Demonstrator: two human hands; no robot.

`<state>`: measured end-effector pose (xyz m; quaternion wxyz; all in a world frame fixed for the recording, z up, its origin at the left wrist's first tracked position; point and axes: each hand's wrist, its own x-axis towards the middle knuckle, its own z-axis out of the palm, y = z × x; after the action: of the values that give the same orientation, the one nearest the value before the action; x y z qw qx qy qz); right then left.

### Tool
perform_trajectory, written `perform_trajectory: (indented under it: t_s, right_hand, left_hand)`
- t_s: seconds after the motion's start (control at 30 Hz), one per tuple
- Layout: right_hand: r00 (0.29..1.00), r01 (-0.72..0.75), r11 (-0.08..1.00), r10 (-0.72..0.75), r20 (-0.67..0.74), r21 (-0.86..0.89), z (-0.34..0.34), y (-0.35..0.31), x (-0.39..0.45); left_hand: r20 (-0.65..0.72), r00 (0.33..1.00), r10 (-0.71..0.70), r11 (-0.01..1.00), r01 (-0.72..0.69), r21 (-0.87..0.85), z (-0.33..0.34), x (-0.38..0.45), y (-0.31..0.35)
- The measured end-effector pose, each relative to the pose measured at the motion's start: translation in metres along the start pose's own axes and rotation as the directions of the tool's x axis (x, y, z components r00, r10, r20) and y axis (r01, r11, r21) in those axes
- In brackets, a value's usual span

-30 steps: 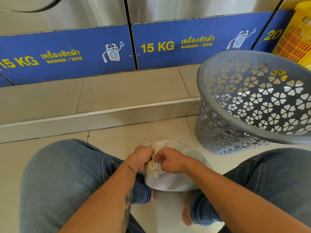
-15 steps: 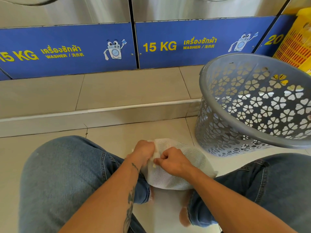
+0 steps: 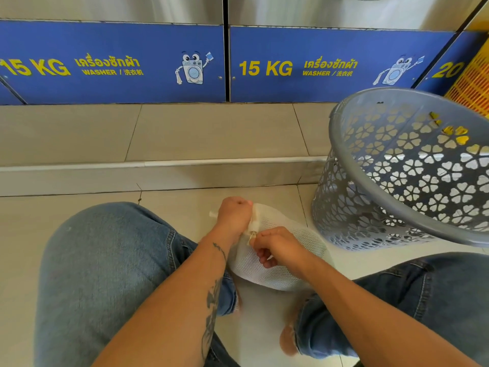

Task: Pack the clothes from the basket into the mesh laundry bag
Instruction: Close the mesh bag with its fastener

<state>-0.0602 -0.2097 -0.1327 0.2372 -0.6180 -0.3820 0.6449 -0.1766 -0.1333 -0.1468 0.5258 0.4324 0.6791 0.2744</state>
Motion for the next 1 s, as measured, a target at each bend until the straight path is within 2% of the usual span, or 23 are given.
perform_trajectory:
  t_s: [0.07,0.13,0.17,0.2,0.23,0.3,0.37,0.43,0.57,0.63,0.77,0.87,0.93,1.0]
  right_hand:
    - [0.999,0.006,1.0,-0.005,0.037,-0.029,-0.008,-0.003,0.0]
    - [0.999,0.023,0.996,-0.018,0.05,-0.085,-0.021,-0.006,-0.001]
    - [1.0,0.027,0.993,-0.026,0.014,-0.111,-0.028,-0.005,0.001]
    - [0.997,0.029,0.989,-0.039,-0.063,-0.146,-0.036,-0.003,0.004]
    - [0.983,0.026,0.981,-0.06,-0.176,-0.191,-0.044,0.0,0.009]
    - [0.906,-0.034,0.962,-0.084,-0.414,-0.271,-0.059,0.006,0.022]
    - [0.851,-0.119,0.946,-0.058,-0.522,-0.3,-0.069,0.013,0.032]
    - [0.852,-0.198,0.934,0.014,-0.524,-0.298,-0.074,0.021,0.044]
    - [0.873,-0.247,0.942,0.114,-0.474,-0.227,-0.07,0.03,0.07]
    - [0.853,-0.31,0.939,0.206,-0.479,-0.15,-0.07,0.027,0.084]
    - [0.825,-0.424,0.901,0.342,-0.45,-0.094,-0.084,0.021,0.114]
    - [0.848,-0.474,0.872,0.416,-0.329,-0.122,-0.092,0.022,0.135]
    - [0.864,-0.483,0.873,0.463,-0.196,-0.069,-0.092,0.025,0.148]
    - [0.868,-0.491,0.87,0.493,-0.064,0.034,-0.092,0.034,0.154]
  left_hand:
    - [0.032,0.998,0.05,0.998,-0.049,-0.027,0.0,-0.001,0.008]
    - [0.08,0.996,0.032,0.997,-0.026,-0.069,-0.005,0.001,0.013]
    - [0.105,0.994,-0.005,0.999,0.011,-0.051,-0.01,0.002,0.014]
    - [0.129,0.99,-0.057,0.998,0.055,0.023,-0.016,0.003,0.013]
    - [0.161,0.979,-0.123,0.981,0.095,0.171,-0.024,0.003,0.01]
    - [0.207,0.941,-0.267,0.841,0.122,0.527,-0.039,0.0,0.0]
    - [0.173,0.911,-0.374,0.709,0.161,0.686,-0.049,-0.004,-0.008]
    - [0.123,0.893,-0.433,0.704,0.25,0.664,-0.051,-0.002,-0.015]
    - [0.0,0.943,-0.333,0.814,0.288,0.505,-0.047,0.01,-0.018]
    - [0.04,0.934,-0.354,0.879,0.317,0.357,-0.041,0.021,-0.018]
    - [0.071,0.874,-0.481,0.873,0.469,0.134,-0.031,0.038,-0.016]
    - [-0.003,0.816,-0.579,0.815,0.578,-0.034,-0.028,0.052,-0.03]
    - [-0.064,0.78,-0.622,0.781,0.624,0.01,-0.027,0.056,-0.041]
    - [-0.018,0.798,-0.603,0.794,0.602,0.081,-0.026,0.059,-0.049]
